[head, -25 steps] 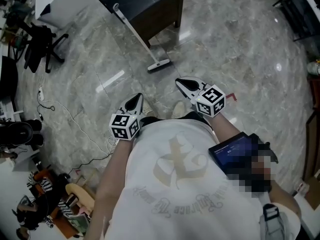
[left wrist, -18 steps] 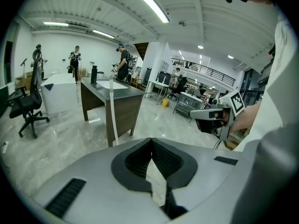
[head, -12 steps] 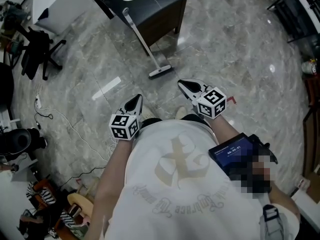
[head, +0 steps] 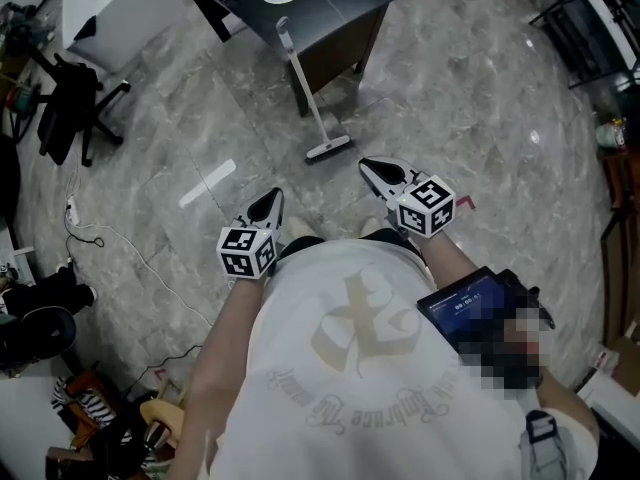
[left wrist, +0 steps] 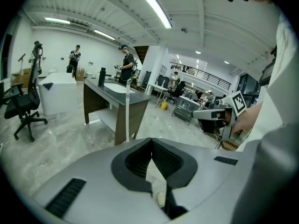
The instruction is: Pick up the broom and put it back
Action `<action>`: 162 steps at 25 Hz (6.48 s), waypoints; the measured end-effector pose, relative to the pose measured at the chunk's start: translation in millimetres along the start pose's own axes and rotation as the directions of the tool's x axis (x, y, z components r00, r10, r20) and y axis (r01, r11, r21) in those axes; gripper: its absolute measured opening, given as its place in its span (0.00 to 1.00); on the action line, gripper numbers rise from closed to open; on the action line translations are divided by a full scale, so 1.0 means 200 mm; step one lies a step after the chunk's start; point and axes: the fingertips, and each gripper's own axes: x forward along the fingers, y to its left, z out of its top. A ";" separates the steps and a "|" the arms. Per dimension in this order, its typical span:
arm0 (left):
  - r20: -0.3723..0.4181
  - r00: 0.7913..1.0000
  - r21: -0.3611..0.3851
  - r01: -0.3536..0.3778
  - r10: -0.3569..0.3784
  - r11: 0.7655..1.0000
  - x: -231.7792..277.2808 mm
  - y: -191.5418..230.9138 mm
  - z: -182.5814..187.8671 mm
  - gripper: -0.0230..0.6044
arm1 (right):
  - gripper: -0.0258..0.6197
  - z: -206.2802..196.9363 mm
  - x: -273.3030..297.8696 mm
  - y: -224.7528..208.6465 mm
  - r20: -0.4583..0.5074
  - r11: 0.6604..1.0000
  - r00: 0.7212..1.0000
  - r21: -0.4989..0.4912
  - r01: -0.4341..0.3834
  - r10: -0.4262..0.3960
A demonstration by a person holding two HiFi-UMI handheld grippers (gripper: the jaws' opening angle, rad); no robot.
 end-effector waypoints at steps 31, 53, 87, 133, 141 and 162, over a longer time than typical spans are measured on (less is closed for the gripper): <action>0.055 0.997 -0.082 -0.050 0.055 0.995 -0.16 0.52 0.05 0.06 | 0.07 0.13 0.49 0.13 -0.092 0.999 0.996 -0.045 -0.014 0.009; -0.035 0.999 -0.109 -0.044 0.041 0.993 0.22 0.70 0.27 0.06 | 0.07 0.08 0.93 -0.46 -0.224 1.000 0.974 0.002 0.022 -0.021; -0.087 0.980 -0.213 -0.195 0.180 0.957 0.23 0.72 0.20 0.06 | 0.23 -0.28 1.45 -0.89 -0.373 0.996 0.925 0.018 0.090 -0.077; -0.163 0.946 -0.336 -0.321 0.280 0.886 0.00 0.47 0.02 0.06 | 0.20 -0.57 1.58 -1.26 -0.581 0.974 0.782 -0.150 0.169 -0.225; -0.158 0.953 -0.323 -0.296 0.257 0.899 0.04 0.51 0.04 0.06 | 0.19 -0.60 1.49 -1.27 -0.583 0.971 0.777 -0.174 0.163 -0.235; -0.158 0.973 -0.235 -0.204 0.170 0.950 0.15 0.67 0.14 0.06 | 0.19 -0.63 1.40 -1.24 -0.545 0.966 0.798 -0.156 0.205 -0.257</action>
